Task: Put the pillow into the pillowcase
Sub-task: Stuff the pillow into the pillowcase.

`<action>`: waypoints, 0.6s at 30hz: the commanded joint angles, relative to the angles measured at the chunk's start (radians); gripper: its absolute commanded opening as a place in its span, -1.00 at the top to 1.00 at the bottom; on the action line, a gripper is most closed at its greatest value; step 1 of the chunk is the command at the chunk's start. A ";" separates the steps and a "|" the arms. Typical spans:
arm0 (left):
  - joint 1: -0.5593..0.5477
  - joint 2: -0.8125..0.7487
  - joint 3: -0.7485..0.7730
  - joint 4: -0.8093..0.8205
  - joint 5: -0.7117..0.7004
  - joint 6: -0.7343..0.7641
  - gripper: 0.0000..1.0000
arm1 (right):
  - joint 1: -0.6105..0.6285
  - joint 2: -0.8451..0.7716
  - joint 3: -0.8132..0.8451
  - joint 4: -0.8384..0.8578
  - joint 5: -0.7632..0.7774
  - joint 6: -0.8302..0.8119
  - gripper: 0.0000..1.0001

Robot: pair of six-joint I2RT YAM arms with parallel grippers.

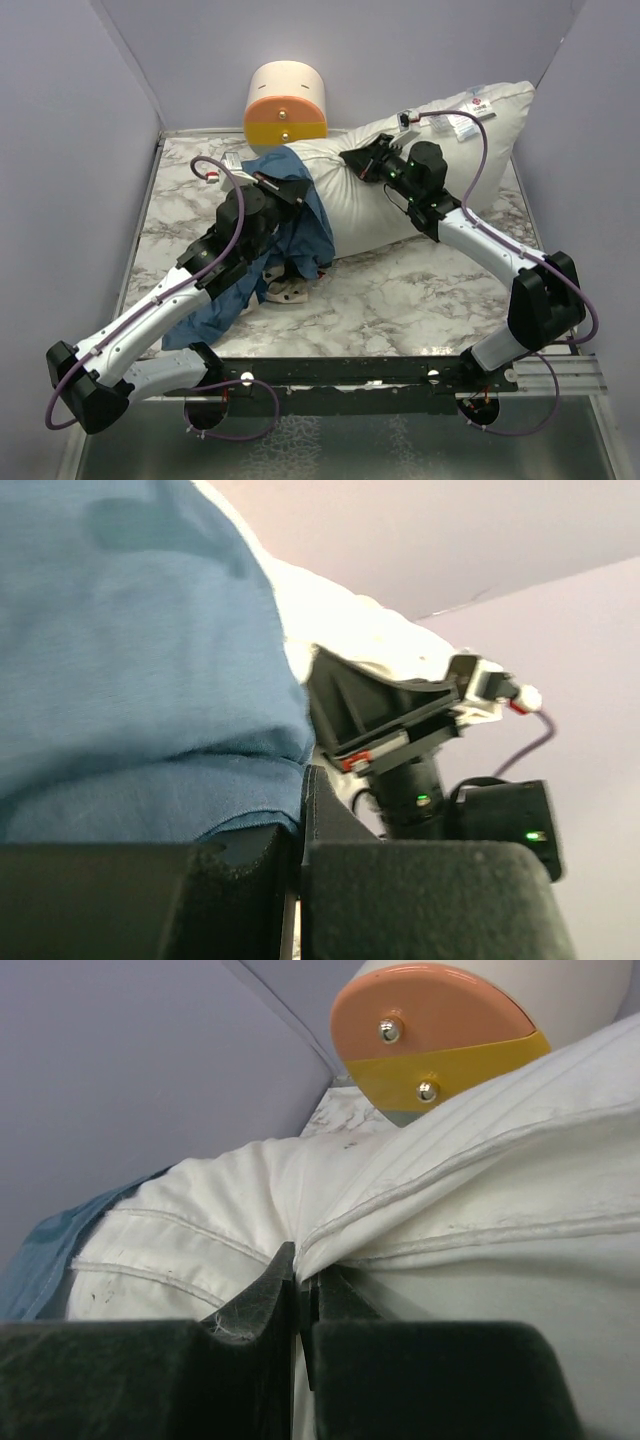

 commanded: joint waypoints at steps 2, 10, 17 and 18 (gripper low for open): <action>-0.004 0.026 0.157 0.069 0.093 -0.006 1.00 | 0.019 -0.031 -0.059 0.165 -0.166 0.043 0.99; 0.002 0.165 0.320 0.047 0.139 -0.144 1.00 | 0.106 -0.059 -0.165 0.417 -0.232 0.039 0.99; 0.037 0.247 0.499 -0.088 0.154 -0.174 1.00 | 0.122 -0.259 -0.230 0.430 -0.053 -0.108 0.99; 0.054 0.238 0.510 -0.100 0.144 -0.168 1.00 | 0.122 -0.284 -0.220 0.410 -0.043 -0.141 0.99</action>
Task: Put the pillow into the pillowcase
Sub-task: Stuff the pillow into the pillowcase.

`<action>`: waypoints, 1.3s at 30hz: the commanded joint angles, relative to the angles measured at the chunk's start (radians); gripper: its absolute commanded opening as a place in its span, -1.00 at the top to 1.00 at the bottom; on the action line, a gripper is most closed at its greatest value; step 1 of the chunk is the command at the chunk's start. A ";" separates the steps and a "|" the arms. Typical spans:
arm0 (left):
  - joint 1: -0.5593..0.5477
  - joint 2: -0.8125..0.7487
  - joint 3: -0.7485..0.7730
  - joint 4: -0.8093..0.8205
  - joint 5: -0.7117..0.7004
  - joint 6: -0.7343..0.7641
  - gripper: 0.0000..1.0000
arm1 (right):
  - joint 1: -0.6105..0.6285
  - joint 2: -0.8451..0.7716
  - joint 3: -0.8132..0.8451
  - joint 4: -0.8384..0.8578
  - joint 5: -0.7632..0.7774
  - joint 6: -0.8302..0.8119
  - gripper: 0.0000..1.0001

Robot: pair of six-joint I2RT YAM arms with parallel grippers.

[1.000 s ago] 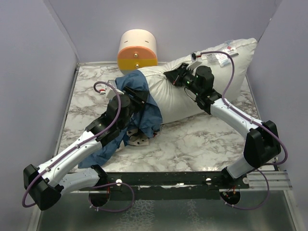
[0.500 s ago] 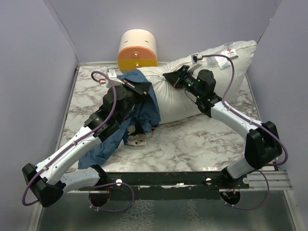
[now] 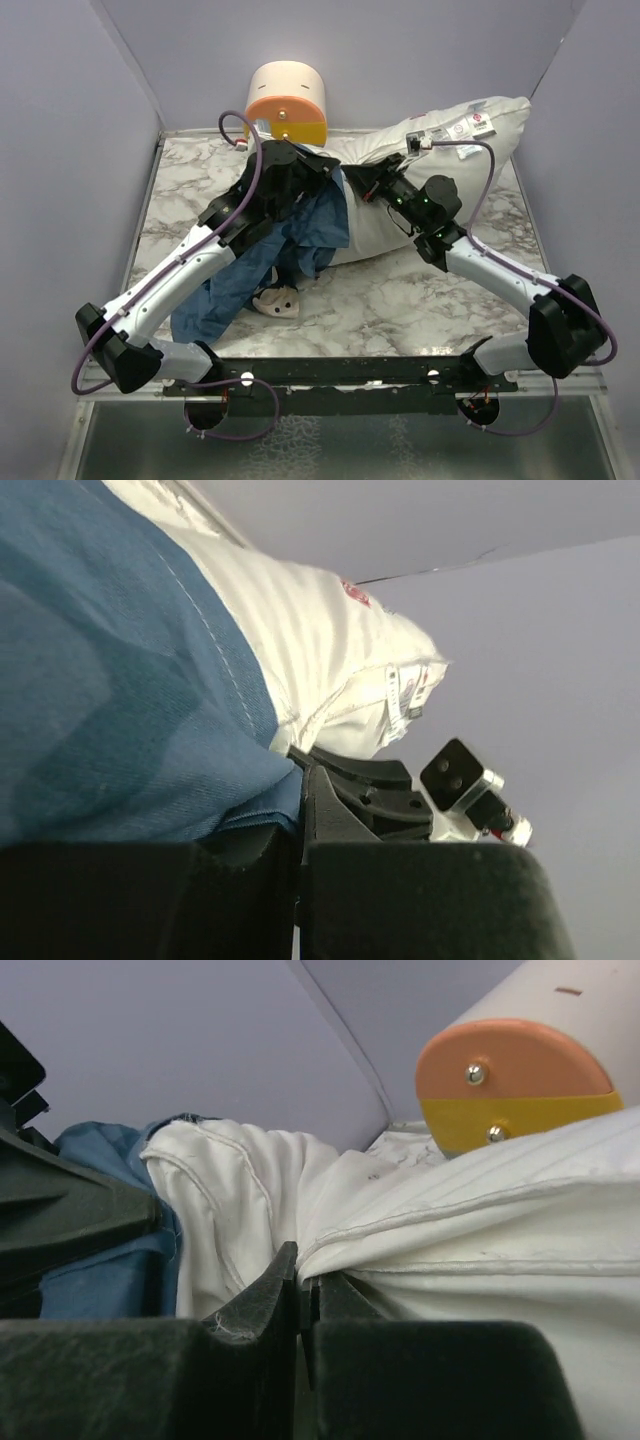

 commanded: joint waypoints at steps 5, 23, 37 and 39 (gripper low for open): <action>0.120 -0.019 0.180 0.111 0.098 -0.092 1.00 | 0.054 -0.240 0.071 0.040 0.034 -0.179 0.99; -0.040 -0.061 -0.009 0.064 0.170 -0.206 1.00 | 0.186 0.018 0.180 -0.376 0.370 -0.131 0.99; 0.043 -0.104 -0.147 0.011 0.129 0.021 1.00 | 0.151 -0.151 0.172 -0.373 -0.155 -0.398 -0.31; 0.068 -0.100 -0.135 0.008 0.136 0.050 1.00 | 0.145 -0.234 0.165 -0.436 -0.164 -0.456 -0.49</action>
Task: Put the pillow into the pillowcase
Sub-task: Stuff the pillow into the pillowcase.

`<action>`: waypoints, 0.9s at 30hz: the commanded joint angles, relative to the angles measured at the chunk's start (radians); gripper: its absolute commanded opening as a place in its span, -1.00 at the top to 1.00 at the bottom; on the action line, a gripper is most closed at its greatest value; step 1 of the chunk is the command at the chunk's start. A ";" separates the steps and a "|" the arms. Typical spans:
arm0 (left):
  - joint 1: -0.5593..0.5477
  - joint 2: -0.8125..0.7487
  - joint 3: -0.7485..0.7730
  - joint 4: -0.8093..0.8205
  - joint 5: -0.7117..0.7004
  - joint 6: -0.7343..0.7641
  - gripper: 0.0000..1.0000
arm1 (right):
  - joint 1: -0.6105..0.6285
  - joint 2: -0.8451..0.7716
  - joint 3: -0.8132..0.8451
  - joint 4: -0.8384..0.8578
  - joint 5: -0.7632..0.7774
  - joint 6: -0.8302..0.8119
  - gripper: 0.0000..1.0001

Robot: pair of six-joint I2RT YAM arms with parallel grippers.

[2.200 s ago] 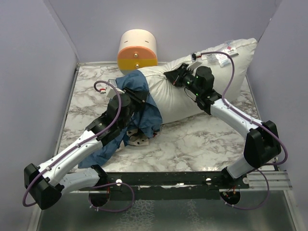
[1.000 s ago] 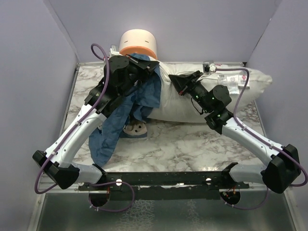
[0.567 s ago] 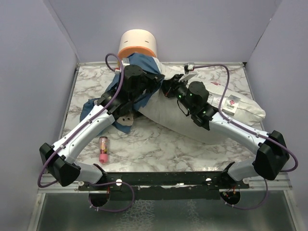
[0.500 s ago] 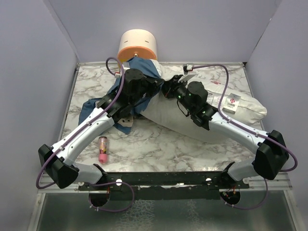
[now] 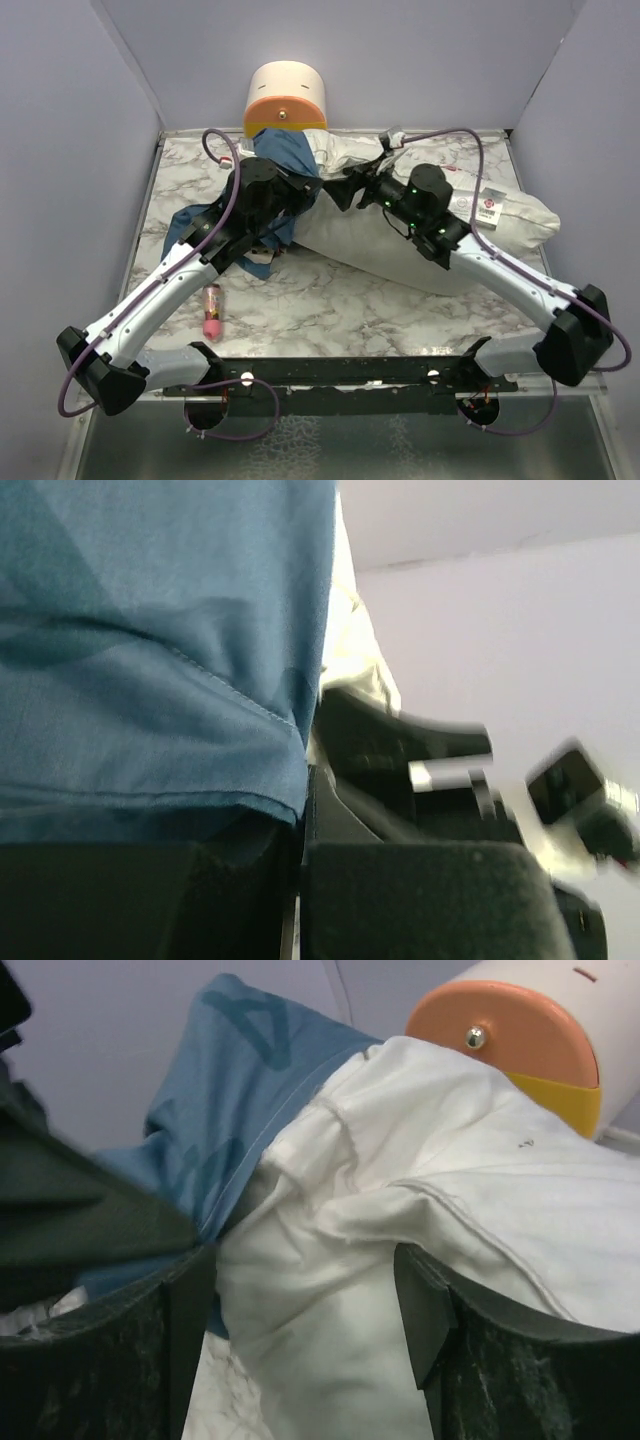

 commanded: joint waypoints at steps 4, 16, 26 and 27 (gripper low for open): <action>0.074 0.050 0.062 0.058 0.089 0.162 1.00 | 0.031 -0.293 0.068 -0.243 -0.247 -0.282 -0.70; 0.101 0.029 0.121 0.014 0.118 0.322 1.00 | 0.030 -0.082 0.408 -0.856 0.116 -0.569 -0.86; 0.101 -0.027 0.147 -0.039 0.107 0.440 1.00 | -0.015 0.053 0.368 -0.839 0.065 -0.619 -0.68; 0.101 -0.027 0.150 -0.032 0.117 0.454 1.00 | -0.017 0.059 0.365 -0.836 0.027 -0.615 -0.52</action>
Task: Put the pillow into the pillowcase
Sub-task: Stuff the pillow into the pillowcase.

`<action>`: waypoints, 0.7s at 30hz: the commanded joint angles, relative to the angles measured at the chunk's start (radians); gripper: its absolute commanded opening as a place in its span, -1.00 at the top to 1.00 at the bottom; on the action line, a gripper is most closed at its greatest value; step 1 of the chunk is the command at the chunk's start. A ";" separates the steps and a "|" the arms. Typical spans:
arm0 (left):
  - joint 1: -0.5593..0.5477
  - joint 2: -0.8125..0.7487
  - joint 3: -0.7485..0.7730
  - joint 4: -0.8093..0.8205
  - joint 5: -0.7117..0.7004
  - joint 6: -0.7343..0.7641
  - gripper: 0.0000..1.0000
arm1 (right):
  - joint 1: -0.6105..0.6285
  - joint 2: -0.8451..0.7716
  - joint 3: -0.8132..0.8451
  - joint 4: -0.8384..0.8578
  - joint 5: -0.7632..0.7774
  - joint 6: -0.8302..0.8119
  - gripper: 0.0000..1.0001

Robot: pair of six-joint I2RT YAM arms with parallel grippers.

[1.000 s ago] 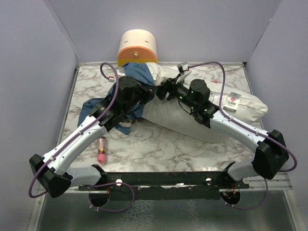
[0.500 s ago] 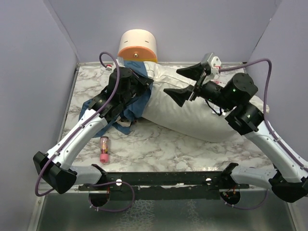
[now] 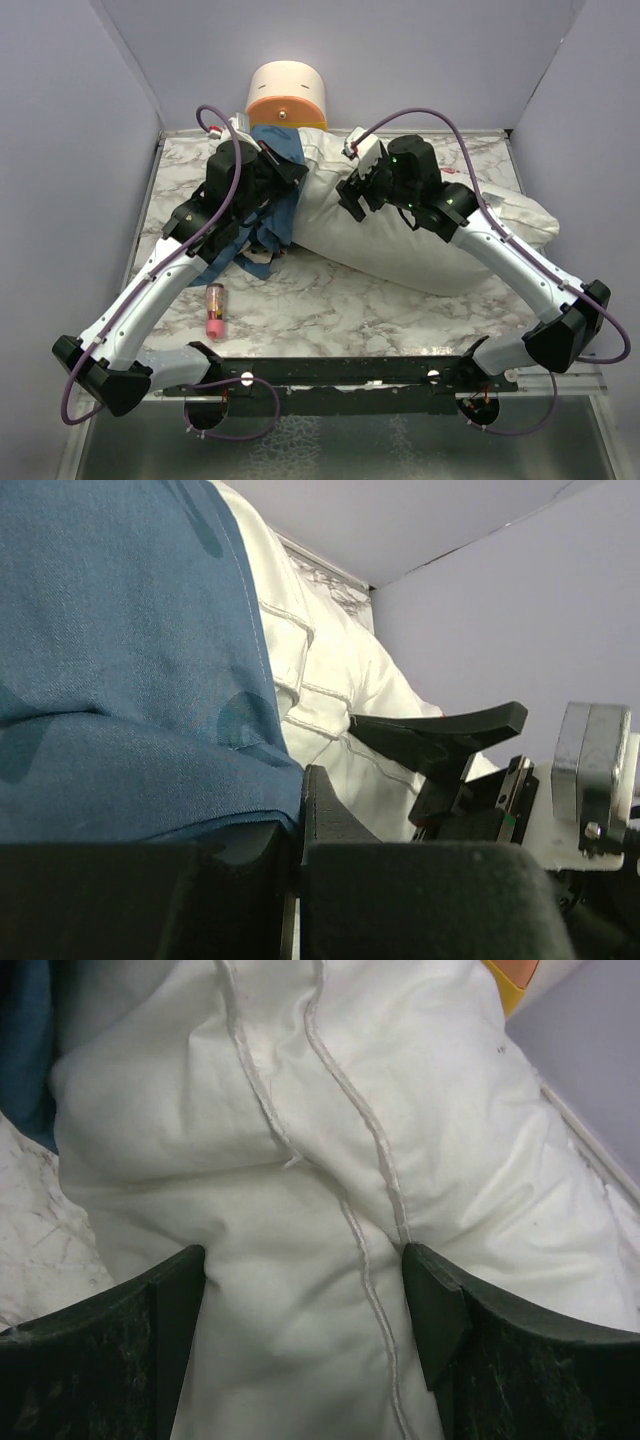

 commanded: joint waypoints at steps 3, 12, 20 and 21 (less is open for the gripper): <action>0.001 -0.018 0.062 0.062 0.078 0.128 1.00 | -0.018 0.022 -0.021 0.009 -0.192 0.010 0.34; 0.001 0.043 0.280 0.051 0.267 0.305 1.00 | -0.018 -0.137 0.053 0.213 -0.387 0.125 0.99; -0.001 0.043 0.422 0.029 0.391 0.284 1.00 | -0.018 -0.173 0.264 0.210 -0.480 0.205 0.99; -0.001 0.040 0.421 0.031 0.392 0.274 1.00 | -0.018 -0.170 0.268 0.202 -0.493 0.212 0.99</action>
